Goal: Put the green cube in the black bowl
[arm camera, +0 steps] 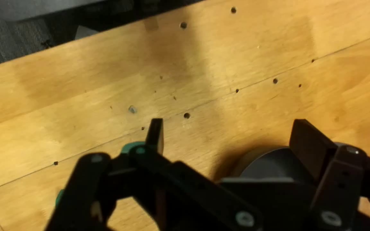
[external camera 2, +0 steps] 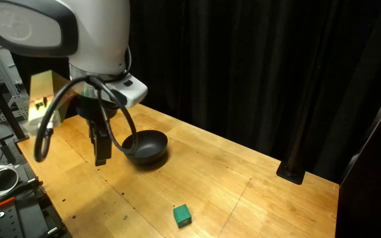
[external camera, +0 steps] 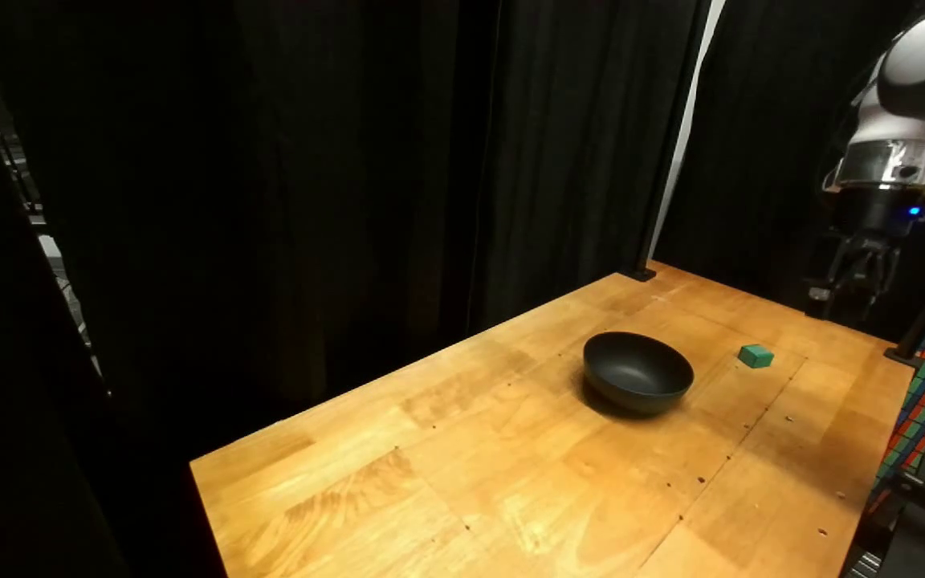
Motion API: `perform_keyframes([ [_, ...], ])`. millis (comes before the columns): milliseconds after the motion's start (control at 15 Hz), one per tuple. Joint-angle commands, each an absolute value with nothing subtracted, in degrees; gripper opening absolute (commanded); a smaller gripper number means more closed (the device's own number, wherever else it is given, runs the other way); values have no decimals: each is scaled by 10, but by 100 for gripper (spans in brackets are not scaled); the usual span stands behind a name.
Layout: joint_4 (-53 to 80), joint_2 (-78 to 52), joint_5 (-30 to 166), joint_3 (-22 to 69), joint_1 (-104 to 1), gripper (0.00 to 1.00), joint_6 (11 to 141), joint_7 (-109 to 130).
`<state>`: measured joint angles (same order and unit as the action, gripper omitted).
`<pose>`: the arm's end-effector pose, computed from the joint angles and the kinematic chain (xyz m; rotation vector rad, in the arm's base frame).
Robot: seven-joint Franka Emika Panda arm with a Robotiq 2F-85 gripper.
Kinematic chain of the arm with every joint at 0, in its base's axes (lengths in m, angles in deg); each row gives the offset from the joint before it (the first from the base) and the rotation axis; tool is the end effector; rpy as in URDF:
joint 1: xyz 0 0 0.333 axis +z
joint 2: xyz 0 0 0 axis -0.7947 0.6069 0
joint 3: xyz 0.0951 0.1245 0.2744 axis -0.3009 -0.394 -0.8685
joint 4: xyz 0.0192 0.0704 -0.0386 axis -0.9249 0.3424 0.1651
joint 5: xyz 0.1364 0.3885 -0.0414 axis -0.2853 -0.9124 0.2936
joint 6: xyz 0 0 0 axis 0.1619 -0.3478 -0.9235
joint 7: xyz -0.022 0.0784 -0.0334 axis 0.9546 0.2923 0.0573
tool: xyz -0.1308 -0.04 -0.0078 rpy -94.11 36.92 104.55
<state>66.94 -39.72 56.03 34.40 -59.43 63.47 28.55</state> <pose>0.3960 -0.1413 0.2688 -2.8741 0.3297 0.2749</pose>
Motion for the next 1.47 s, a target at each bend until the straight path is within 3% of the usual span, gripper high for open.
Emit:
perform_keyframes([
  [0,680,-335,553,330,-604,100,781,273],
  [533,628,-153,649,342,-613,100,1049,151],
  [1000,534,-20,708,406,-583,100,1081,53],
  [1067,523,-9,705,409,-582,96,1076,50],
  [1133,513,2,703,411,-581,75,1073,47],
  [1267,499,17,695,407,-587,71,1065,47],
  [1400,489,28,689,401,-593,54,1052,48],
])
